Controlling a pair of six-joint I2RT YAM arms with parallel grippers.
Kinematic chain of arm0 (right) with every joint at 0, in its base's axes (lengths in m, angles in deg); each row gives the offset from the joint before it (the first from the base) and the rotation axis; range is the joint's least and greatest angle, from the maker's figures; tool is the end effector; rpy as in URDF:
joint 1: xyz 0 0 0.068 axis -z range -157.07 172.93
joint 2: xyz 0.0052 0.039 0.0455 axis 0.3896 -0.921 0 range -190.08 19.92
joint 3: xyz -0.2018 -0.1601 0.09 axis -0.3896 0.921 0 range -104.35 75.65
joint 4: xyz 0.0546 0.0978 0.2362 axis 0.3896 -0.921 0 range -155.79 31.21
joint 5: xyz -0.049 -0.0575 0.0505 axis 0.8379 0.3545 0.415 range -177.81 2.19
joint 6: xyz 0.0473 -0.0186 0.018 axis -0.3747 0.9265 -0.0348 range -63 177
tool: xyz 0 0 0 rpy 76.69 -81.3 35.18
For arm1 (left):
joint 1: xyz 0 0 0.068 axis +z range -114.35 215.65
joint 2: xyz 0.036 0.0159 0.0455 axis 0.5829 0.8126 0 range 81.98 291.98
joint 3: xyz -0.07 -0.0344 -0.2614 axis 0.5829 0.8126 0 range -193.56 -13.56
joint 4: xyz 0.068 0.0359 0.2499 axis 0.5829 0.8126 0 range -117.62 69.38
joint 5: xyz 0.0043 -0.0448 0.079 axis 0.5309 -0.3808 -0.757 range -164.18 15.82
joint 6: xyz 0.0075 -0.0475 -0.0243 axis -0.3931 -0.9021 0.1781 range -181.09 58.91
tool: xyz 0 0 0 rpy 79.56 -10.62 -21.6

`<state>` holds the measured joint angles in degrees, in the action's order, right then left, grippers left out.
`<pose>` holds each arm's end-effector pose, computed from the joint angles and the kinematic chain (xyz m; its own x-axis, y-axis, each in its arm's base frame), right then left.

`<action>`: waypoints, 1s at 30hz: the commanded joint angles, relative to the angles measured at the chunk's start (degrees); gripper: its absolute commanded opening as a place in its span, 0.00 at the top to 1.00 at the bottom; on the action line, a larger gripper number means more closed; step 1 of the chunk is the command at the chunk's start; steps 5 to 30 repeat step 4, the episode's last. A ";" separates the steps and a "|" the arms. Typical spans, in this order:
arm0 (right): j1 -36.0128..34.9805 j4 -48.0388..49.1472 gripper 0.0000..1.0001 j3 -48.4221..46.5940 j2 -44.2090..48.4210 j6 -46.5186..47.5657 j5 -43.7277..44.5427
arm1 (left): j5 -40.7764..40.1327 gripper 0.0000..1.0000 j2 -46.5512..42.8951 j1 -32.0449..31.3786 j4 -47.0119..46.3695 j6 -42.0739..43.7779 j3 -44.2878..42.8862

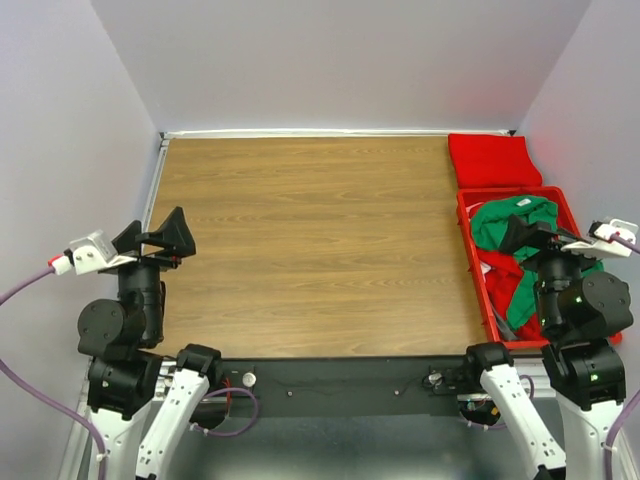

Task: Fold and stack the t-shirts
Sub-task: Reset both grippers

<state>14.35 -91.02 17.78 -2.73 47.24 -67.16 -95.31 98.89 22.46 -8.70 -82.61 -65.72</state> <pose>0.0503 -0.0052 0.4110 0.0862 0.1734 -0.9811 0.1968 0.9624 0.1874 0.0378 0.0044 0.4108 0.3001 -0.4218 -0.8556 -0.0149 0.8948 -0.4463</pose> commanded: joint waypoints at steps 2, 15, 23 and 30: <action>-0.74 2.43 0.00 1.52 2.08 1.93 2.65 | -0.76 0.02 1.20 0.01 -2.75 -0.72 0.83; -0.65 2.70 0.00 1.70 2.62 2.29 2.38 | -0.85 0.02 1.46 0.01 -3.10 -0.37 0.75; -0.65 2.70 0.00 1.70 2.62 2.29 2.38 | -0.85 0.02 1.46 0.01 -3.10 -0.37 0.75; -0.65 2.70 0.00 1.70 2.62 2.29 2.38 | -0.85 0.02 1.46 0.01 -3.10 -0.37 0.75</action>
